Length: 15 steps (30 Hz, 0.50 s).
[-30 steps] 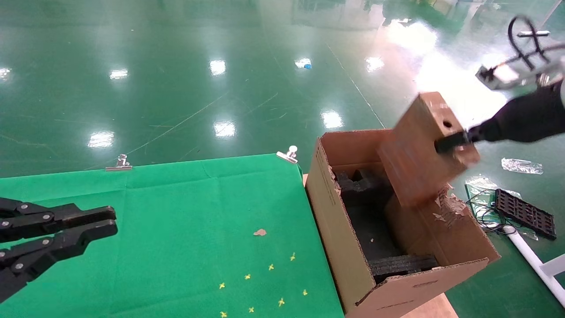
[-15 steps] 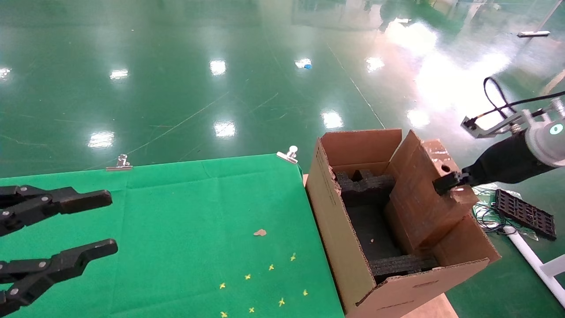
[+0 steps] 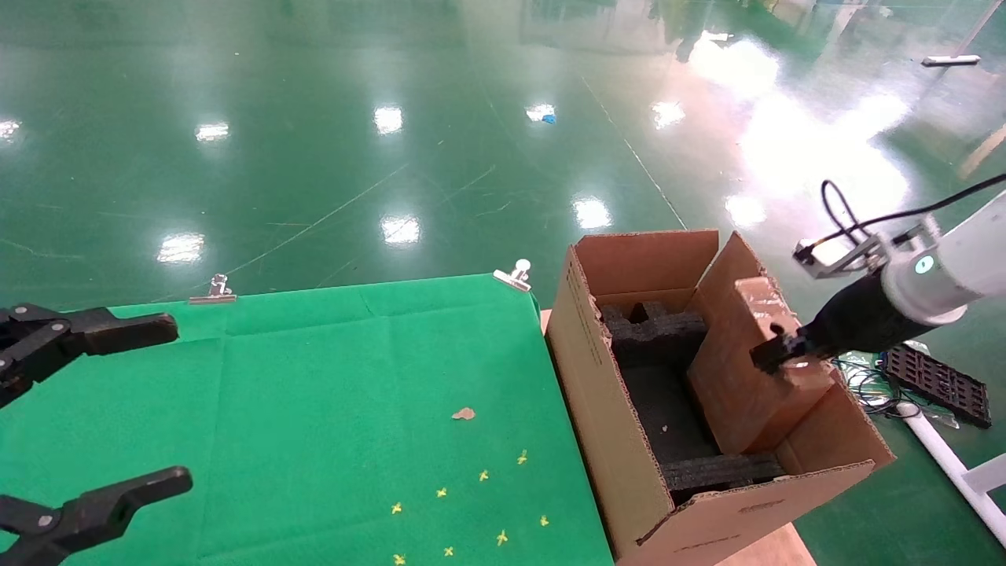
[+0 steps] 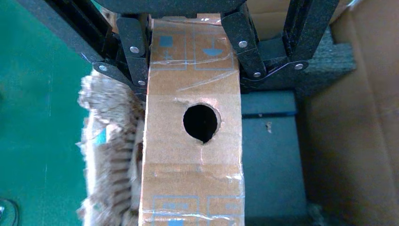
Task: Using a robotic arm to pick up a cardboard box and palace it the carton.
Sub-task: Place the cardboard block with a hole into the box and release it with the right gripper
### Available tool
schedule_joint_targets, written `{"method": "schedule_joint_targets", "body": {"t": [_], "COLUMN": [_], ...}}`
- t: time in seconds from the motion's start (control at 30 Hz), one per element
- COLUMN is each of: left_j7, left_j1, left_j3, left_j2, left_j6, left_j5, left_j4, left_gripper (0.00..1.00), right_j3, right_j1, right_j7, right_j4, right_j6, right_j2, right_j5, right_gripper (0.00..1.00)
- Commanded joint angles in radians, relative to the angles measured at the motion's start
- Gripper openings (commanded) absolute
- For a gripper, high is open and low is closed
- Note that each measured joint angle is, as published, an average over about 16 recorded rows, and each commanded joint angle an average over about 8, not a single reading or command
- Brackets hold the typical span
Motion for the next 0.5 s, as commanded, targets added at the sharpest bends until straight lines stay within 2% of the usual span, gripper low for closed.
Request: {"method": "schedule_joint_targets", "body": {"t": [0.03, 0.5], "left_j7": [0.0, 0.0], "left_j1": [0.0, 0.0], "left_j3": [0.0, 0.001], "left_j2": [0.0, 0.0], "left_j6": [0.0, 0.0], "left_j5": [0.0, -0.001], "left_j4": [0.0, 0.0], "left_gripper": [1.0, 1.0], "right_j3": [0.001, 0.026], "right_j1": [-0.022, -0.208], "right_j7": [0.003, 0.016], "right_j4": [-0.013, -0.068], "right_j6": [0.01, 0.148], "right_j2": [-0.013, -0.076], "right_j5": [0.003, 0.043], "right_gripper": [0.0, 0.0]}}
